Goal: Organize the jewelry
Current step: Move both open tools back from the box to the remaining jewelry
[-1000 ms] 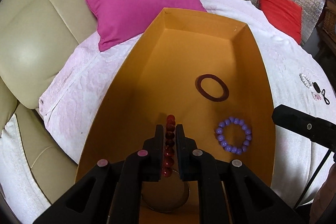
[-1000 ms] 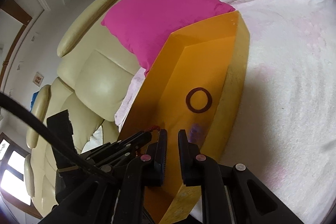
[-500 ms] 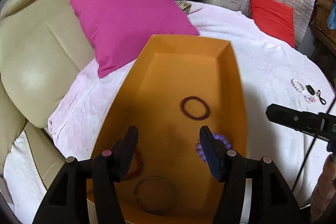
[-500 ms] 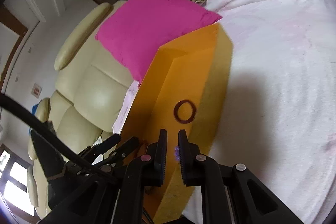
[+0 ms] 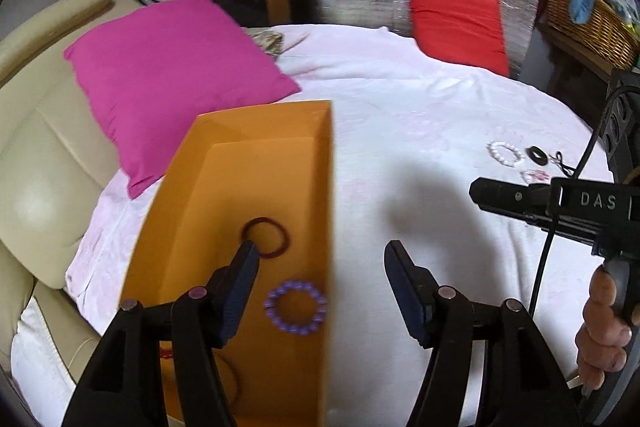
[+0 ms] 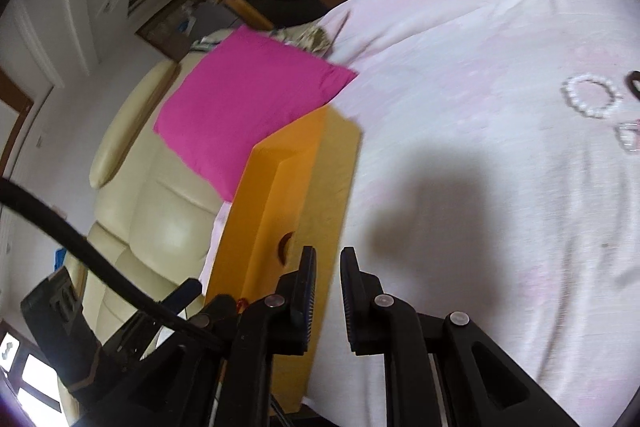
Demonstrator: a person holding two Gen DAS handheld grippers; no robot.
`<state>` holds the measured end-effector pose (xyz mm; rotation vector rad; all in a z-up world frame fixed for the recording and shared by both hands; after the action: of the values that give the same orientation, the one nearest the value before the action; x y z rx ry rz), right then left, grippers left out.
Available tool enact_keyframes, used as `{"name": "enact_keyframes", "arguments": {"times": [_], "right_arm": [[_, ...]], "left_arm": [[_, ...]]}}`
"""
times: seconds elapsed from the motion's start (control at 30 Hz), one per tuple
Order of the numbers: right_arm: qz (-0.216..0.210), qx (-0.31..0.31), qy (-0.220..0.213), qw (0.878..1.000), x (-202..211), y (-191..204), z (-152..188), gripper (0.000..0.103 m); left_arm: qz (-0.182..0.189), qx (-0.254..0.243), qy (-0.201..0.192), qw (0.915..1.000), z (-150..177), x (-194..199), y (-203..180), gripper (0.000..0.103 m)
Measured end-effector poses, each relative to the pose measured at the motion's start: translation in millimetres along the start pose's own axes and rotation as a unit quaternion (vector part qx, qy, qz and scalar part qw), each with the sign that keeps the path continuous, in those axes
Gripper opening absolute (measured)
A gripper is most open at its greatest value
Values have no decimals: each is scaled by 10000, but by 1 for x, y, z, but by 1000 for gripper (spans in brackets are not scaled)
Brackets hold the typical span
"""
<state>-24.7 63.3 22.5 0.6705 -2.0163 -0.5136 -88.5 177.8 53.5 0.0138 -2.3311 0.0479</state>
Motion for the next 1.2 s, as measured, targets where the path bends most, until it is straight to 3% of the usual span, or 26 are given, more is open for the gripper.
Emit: {"name": "enact_keyframes", "arguments": {"times": [0.53, 0.97, 1.2], "right_arm": [[553, -901, -751, 9916, 92, -129, -45, 17], [944, -1793, -1412, 9690, 175, -240, -72, 18], [1099, -2240, -1498, 9567, 183, -284, -79, 23]], "left_arm": [[439, -657, -23, 9969, -43, -26, -118, 66], [629, -848, 300, 9940, -49, -77, -186, 66], [945, -906, 477, 9903, -51, -106, -225, 66]]}}
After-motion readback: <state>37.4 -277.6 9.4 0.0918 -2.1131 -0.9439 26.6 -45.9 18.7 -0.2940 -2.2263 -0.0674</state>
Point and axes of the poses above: each gripper's, at about its wrist camera, not at the fingertips, and x roughly against the way its jaws point, y to its left, z to its underside, the point moved 9 cm from there along -x, roughly the way its jaws point, and after that the axes turned 5 degrees about z, right-handed, at the moved point
